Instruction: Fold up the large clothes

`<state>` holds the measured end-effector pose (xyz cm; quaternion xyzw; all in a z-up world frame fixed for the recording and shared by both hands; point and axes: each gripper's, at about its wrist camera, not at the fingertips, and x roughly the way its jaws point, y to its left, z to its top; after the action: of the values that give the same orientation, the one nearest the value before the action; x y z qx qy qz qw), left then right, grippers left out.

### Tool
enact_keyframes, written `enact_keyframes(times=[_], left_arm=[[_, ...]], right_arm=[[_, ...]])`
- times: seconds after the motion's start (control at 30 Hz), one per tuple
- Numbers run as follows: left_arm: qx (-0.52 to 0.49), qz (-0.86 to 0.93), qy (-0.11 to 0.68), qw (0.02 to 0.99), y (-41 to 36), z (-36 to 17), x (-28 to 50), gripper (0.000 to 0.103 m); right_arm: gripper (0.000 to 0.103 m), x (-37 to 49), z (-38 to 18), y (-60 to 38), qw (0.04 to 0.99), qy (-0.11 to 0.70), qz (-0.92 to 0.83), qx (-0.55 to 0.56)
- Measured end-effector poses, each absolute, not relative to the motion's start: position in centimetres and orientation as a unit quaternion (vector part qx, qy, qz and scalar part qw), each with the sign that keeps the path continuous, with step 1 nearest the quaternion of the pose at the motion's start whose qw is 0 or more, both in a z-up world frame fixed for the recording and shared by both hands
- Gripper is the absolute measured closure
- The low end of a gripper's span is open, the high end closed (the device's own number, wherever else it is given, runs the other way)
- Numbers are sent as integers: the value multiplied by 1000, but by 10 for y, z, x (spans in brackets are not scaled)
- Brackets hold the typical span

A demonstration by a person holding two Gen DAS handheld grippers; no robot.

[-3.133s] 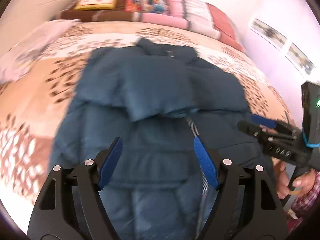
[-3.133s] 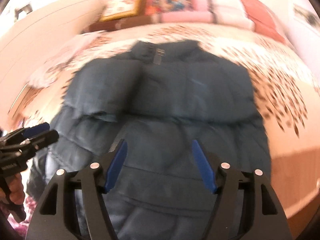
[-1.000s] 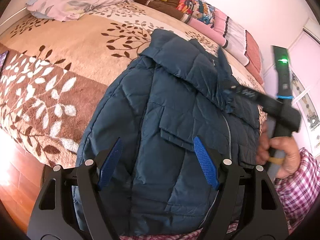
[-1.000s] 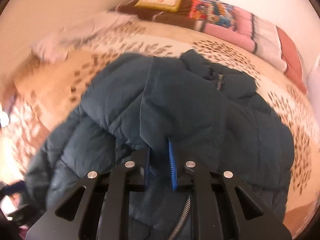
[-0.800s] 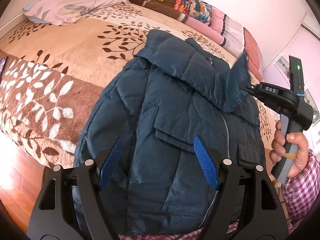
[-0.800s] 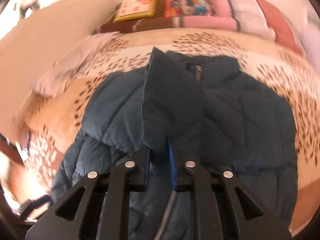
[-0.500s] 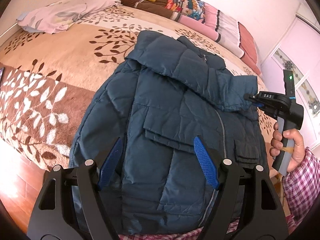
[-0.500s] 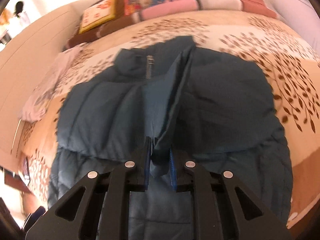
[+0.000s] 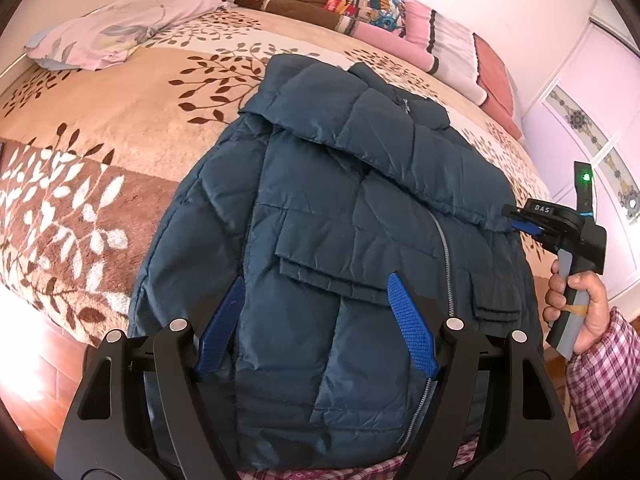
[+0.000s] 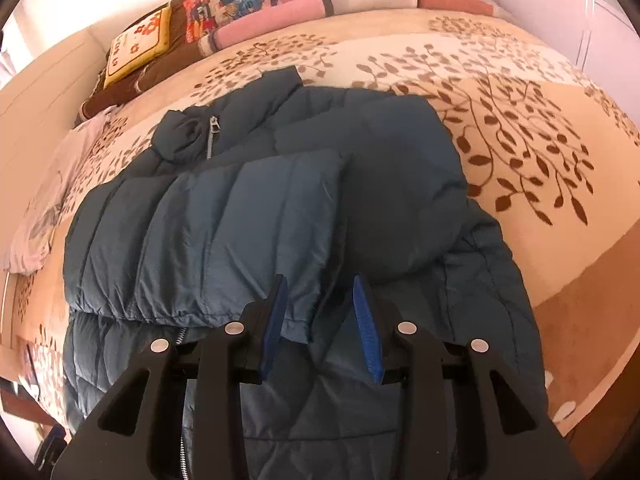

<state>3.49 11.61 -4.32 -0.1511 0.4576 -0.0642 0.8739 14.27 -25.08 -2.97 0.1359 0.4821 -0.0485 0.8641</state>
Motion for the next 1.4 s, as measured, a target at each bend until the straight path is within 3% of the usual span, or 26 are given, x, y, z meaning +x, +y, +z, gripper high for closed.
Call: enact_keyframes(times=[0.07,0.1,0.13,0.3,0.73,1.0,1.2,1.4], left_arm=[[-150,-64,458,874,115,-43,35,30],[-151,-63,458,874,115,-43,35,30],[-151,-63,458,874,116,-43,35,30],[-152,-56,460,873,117,-43,35,30],[-158,-42,461,872,122,-44,31,30],[-162,-26,458,874,129,-42,25,30],[-165,-19,462,871,135,-44,24,27],[-166,-16,462,871,138,-44,21,27]], right_arm=[[71,149,-37,-253,858,494,-51,132],[81,153,-43,-255,855,500,-52,131],[84,157,-47,-255,851,507,-53,129],[84,168,-70,-255,837,534,-67,101],[82,129,-31,-251,868,477,-2,135],[82,164,-67,-223,842,537,11,55],[82,154,-53,-219,848,526,19,55],[73,108,-24,-220,863,500,52,43]])
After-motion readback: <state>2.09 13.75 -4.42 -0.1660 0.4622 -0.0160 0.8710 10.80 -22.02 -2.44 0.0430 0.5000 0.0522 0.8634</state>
